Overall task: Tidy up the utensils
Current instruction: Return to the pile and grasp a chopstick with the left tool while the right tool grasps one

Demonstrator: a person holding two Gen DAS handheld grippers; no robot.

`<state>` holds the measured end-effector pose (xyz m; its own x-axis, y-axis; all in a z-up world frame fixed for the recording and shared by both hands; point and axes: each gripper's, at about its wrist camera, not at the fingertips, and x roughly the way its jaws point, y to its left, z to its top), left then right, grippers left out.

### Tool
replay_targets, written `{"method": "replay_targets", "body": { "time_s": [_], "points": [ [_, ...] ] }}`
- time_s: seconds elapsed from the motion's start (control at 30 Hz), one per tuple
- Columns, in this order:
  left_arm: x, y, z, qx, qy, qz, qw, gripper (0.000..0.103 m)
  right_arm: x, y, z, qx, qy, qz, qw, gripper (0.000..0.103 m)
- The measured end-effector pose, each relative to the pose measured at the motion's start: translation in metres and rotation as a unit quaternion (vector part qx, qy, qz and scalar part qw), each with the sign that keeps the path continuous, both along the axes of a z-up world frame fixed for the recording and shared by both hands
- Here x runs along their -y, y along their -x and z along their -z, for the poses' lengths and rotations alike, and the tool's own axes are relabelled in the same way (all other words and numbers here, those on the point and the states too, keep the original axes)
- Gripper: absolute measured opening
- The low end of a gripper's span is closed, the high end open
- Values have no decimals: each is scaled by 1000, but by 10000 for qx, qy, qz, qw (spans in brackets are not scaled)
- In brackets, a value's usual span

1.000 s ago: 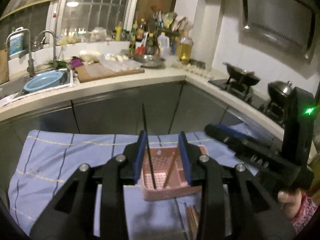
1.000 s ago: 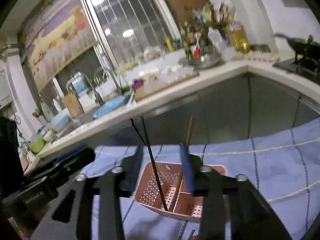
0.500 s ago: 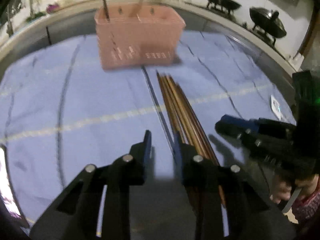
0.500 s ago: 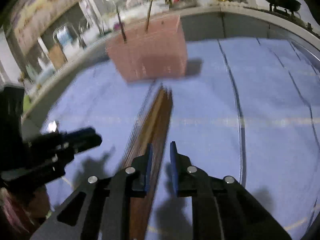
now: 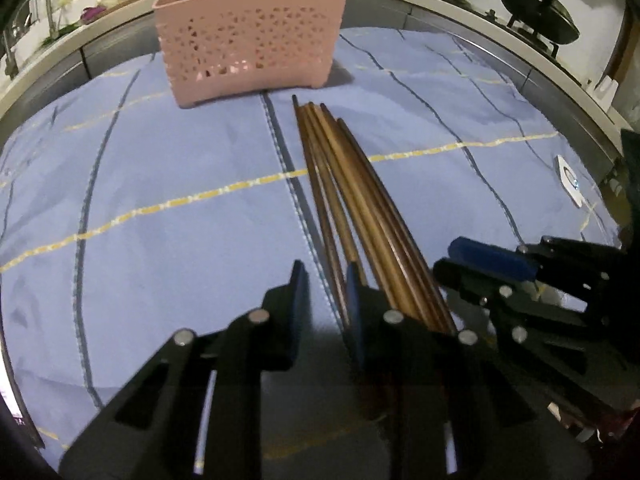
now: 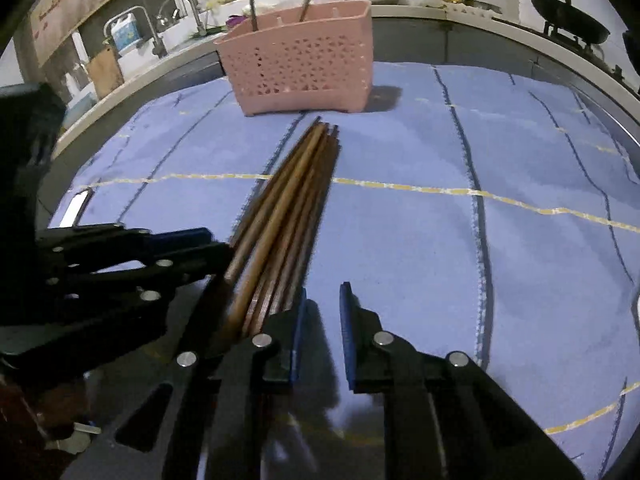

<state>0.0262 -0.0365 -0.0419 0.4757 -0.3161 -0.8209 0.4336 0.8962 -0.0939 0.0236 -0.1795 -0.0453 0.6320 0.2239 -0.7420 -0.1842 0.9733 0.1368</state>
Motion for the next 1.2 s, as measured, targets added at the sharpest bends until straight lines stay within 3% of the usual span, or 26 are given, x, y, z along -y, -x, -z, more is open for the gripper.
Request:
{"method": "replay_targets", "body": {
  "time_s": [0.23,0.3,0.4,0.6,0.83,0.97,1.2],
  "points": [
    [13,1,0,309,-401,7,9987,20,-4,-1,-3,-5,-119,-76,9999,17],
    [12,1,1,380,-457,-27,9982,13,-6,-2,-4,-8,-119,-92,9999,17],
    [7,-1,0,327,-364,-63,9988,8,-10,-4,-4,2,-65,-109,9999,17],
    [-17,3,0,268,-391,-276,9985,7,-7,-10,-5,38,-74,3,10000,17],
    [-40,11,-1,222,-480,-404,9978,7,-13,-16,-5,61,255,-24,9997,17],
    [-31,-5,-4,200,-670,-258,9972,8,-15,-36,-8,-1,387,-97,9992,17],
    [-2,-68,-8,315,-895,-26,9955,12,-11,-86,-17,-253,315,-150,9991,17]
  ]
}}
